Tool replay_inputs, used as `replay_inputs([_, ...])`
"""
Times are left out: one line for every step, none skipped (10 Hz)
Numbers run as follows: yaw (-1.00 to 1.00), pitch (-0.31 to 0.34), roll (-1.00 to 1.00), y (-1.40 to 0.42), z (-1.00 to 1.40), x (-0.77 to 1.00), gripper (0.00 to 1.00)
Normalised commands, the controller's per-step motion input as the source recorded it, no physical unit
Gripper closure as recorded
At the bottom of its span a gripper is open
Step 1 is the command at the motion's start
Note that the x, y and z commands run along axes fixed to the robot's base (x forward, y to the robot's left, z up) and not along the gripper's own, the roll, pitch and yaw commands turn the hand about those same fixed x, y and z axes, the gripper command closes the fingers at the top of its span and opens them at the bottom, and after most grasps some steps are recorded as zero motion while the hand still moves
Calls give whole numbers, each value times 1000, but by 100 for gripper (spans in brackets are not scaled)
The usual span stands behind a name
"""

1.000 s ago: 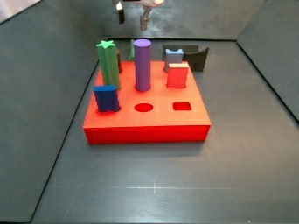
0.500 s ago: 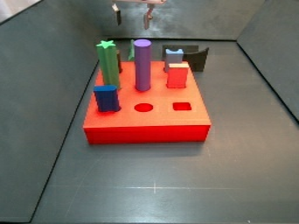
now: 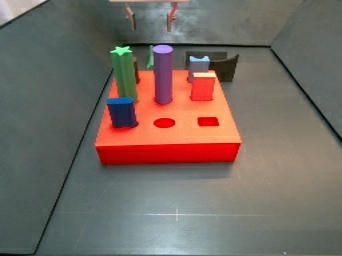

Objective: Pick up the 3 prong object. Move up. Rotate the 3 prong object. Place the 3 prong object on the fixture. Regrasp the 3 prong object. Move to above the board. Insert the 3 prong object.
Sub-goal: Rotate the 3 prong object.

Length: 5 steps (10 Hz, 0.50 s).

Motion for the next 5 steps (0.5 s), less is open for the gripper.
replay_inputs([0, 0, 0, 0, -1000, 0, 0])
replay_inputs([-60, -8, 2, 2, -1000, 5, 0])
replay_inputs([-58, -25, 11, 6, -1000, 14, 0])
replay_inputs([-50, -27, 17, 11, -1000, 18, 0])
replay_inputs([-45, -27, 20, 14, -1000, 21, 0])
